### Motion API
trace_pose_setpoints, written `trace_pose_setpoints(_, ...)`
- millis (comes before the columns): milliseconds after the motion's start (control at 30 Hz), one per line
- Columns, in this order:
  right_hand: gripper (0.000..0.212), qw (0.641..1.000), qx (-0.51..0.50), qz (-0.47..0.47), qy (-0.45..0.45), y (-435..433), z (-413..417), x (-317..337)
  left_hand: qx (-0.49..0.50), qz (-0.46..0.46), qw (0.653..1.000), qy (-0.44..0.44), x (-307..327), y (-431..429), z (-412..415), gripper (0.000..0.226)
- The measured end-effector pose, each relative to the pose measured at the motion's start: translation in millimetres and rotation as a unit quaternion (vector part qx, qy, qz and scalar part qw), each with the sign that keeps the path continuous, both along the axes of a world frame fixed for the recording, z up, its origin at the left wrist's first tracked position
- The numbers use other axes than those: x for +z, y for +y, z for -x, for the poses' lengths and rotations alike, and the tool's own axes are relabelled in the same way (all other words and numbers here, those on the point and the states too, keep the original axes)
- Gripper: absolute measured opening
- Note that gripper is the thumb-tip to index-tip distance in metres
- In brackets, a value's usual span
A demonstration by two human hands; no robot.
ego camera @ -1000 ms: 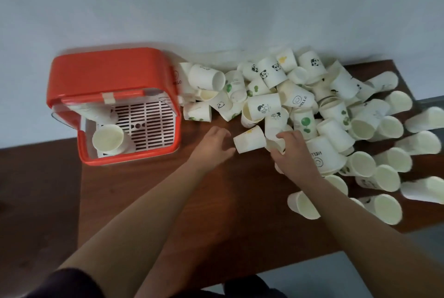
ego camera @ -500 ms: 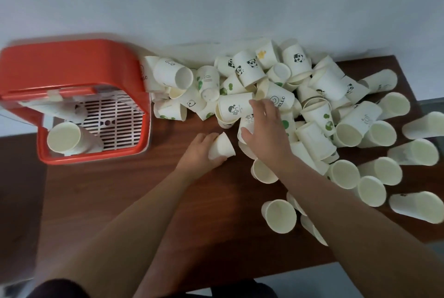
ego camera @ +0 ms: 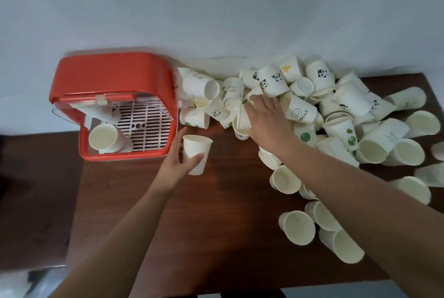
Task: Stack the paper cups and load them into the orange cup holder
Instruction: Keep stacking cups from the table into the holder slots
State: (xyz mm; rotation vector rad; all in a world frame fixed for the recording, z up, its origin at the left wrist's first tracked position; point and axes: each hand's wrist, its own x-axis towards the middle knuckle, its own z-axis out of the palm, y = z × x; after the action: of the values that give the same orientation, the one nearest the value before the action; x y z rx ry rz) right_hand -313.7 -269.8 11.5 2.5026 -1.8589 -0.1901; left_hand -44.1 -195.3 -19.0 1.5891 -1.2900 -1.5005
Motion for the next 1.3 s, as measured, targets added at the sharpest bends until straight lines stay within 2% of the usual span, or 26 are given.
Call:
trace_pose_setpoints(100,0.058,0.997,-0.042,0.015,-0.069,7,1,12,0.018,0.009,0.999,0.031,12,1,-14,0.082)
trace_pose_setpoints(200,0.057,0.977,-0.102,0.008,-0.186,18,-12,31,0.059,0.019,0.997,0.044,26,2,-33,0.076)
trace_pose_setpoints(300,0.069,0.922,-0.163,-0.061,-0.345,29,-51,57,0.089,0.044,0.994,0.054,42,2,-64,0.071)
trace_pose_setpoints(433,0.073,0.872,-0.160,-0.141,-0.441,44,-114,76,0.127,0.062,0.990,0.014,59,0,-125,0.069)
trace_pose_setpoints(567,0.075,0.839,-0.172,-0.185,-0.482,56,-164,72,0.173,0.084,0.981,-0.014,67,-4,-182,0.073)
trace_pose_setpoints(767,0.079,0.808,-0.197,-0.224,-0.508,62,-220,66,0.152,0.097,0.981,-0.070,52,-30,-238,0.081)
trace_pose_setpoints(1033,0.082,0.799,-0.247,-0.218,-0.503,62,-257,51,-0.002,0.121,0.969,-0.214,20,-48,-237,0.080)
trace_pose_setpoints(1200,0.079,0.797,-0.269,-0.206,-0.501,60,-272,42,-0.087,0.096,0.963,-0.235,10,-56,-231,0.087)
trace_pose_setpoints(1300,0.077,0.791,-0.278,-0.198,-0.508,58,-279,38,-0.094,0.081,0.963,-0.240,7,-56,-230,0.085)
